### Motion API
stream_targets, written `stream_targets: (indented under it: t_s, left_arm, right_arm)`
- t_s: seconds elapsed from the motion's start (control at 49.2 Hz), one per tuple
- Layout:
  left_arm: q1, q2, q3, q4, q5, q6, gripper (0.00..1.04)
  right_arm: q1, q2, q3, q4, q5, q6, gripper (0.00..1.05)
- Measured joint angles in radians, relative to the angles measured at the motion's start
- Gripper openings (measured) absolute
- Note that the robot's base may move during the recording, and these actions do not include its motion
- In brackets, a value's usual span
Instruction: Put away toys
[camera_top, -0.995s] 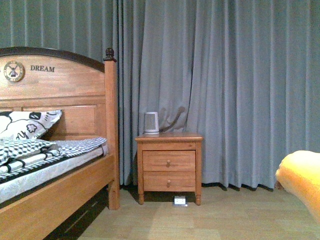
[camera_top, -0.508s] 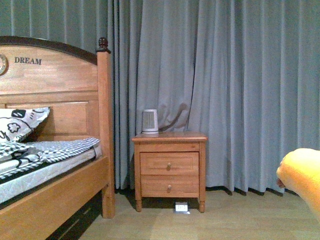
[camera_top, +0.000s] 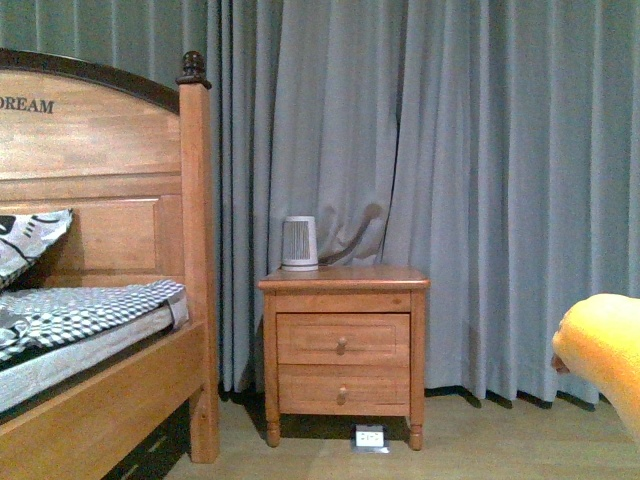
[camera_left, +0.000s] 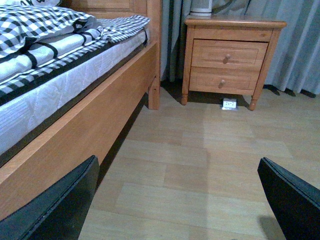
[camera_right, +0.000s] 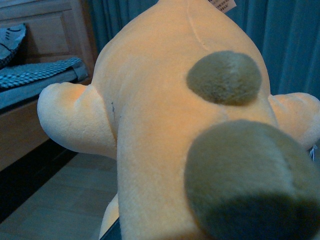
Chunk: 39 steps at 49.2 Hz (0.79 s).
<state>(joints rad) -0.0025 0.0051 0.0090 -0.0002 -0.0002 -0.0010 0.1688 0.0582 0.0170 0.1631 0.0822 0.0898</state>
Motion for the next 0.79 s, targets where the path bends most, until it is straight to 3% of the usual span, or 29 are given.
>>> stream_targets:
  t_s: [0.792]
  left_arm:
    - [0.000,-0.002,0.000,0.000,0.000,0.000,0.99]
  right_arm:
    - [0.000,0.000,0.000,0.000,0.000,0.000,0.20]
